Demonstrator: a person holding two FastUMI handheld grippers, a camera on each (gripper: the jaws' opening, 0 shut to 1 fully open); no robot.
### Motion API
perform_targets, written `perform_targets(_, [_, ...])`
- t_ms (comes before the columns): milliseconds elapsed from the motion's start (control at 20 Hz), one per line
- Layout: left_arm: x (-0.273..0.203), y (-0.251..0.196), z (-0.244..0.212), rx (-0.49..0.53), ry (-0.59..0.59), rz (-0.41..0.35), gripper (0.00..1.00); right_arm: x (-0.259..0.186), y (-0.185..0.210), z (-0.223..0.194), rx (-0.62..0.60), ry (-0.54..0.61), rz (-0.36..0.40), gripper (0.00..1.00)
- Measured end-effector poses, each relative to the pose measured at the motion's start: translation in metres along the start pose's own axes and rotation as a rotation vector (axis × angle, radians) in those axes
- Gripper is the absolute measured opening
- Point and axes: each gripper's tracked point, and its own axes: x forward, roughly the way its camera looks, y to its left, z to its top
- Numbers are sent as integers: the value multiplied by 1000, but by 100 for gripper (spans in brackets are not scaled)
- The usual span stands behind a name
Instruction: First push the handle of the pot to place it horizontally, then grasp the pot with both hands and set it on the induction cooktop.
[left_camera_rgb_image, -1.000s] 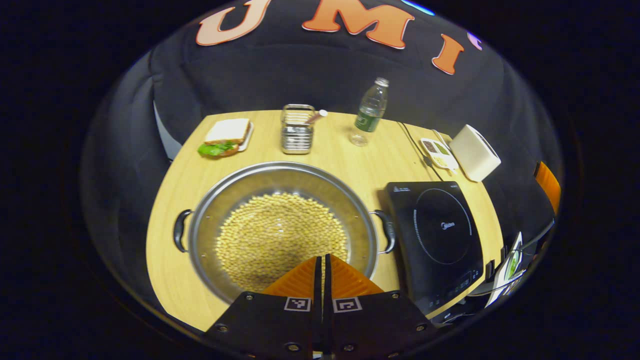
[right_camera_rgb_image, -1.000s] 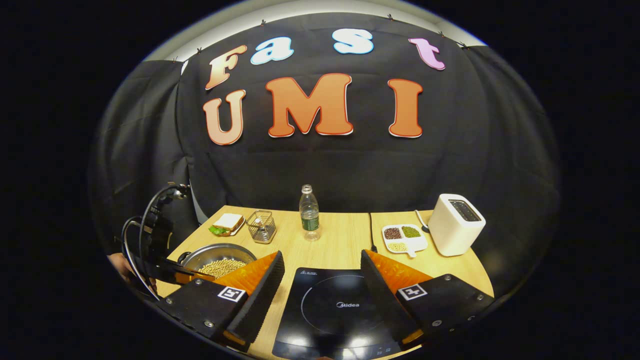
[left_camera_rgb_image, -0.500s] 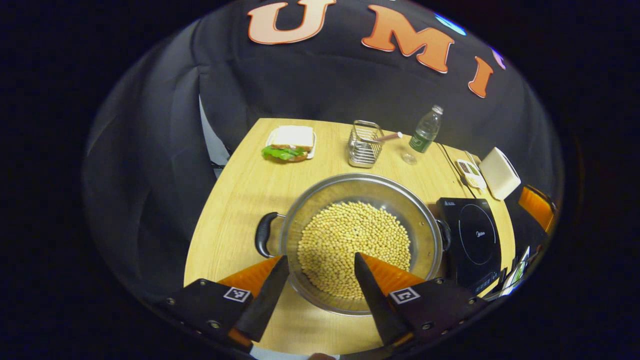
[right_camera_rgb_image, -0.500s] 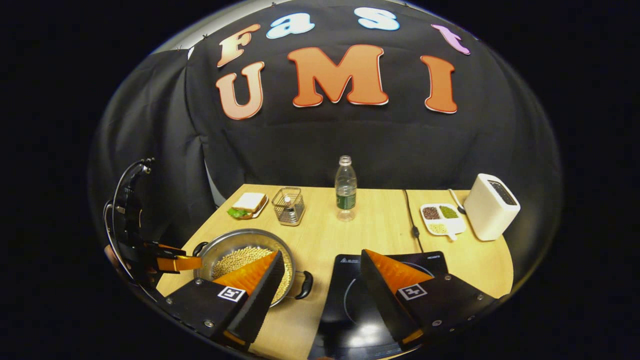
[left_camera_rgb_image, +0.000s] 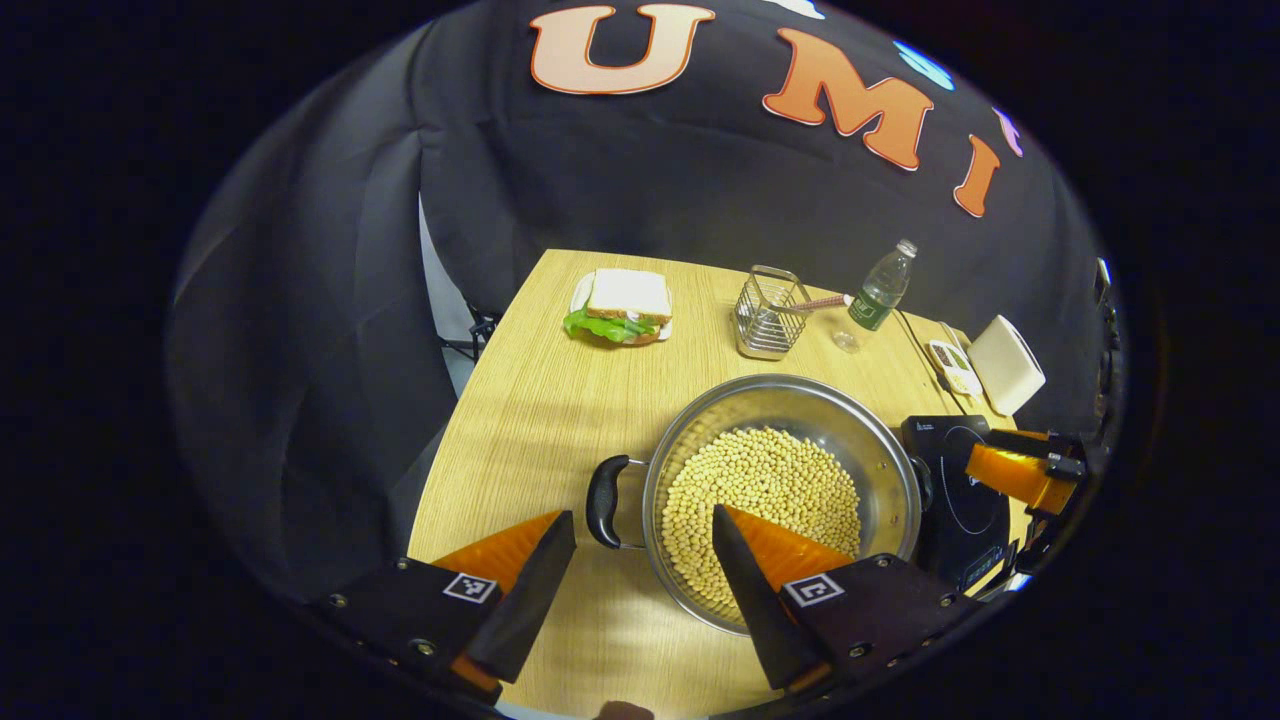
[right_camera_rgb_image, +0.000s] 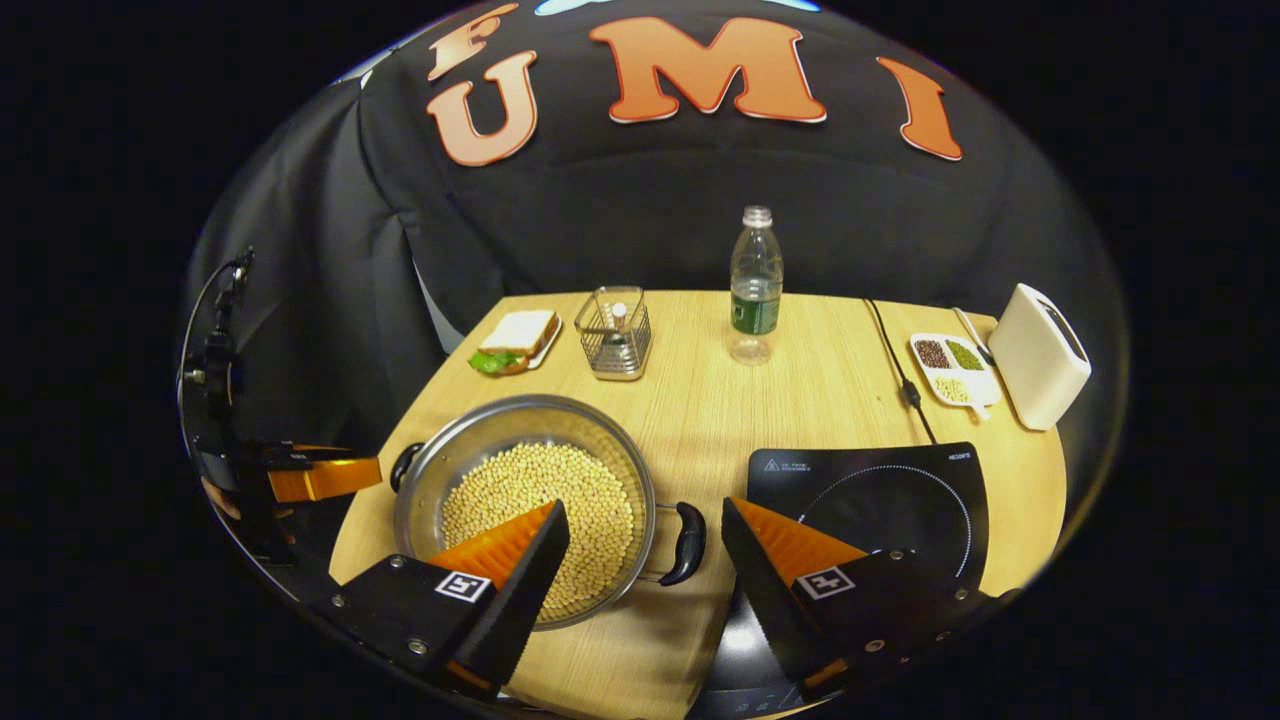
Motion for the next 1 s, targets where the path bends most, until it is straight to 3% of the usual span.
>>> perform_targets(350, [28,8,-4,-34,4,-9,88,50,-5,-41,39,132,-54,95])
perform_targets(750, [54,22,-21,-32,44,9,89,75,-8,-58,79,205,-83,93])
perform_targets(1000, [70,17,-30,-15,65,-1,88,87,-10,-70,82,248,-97,87])
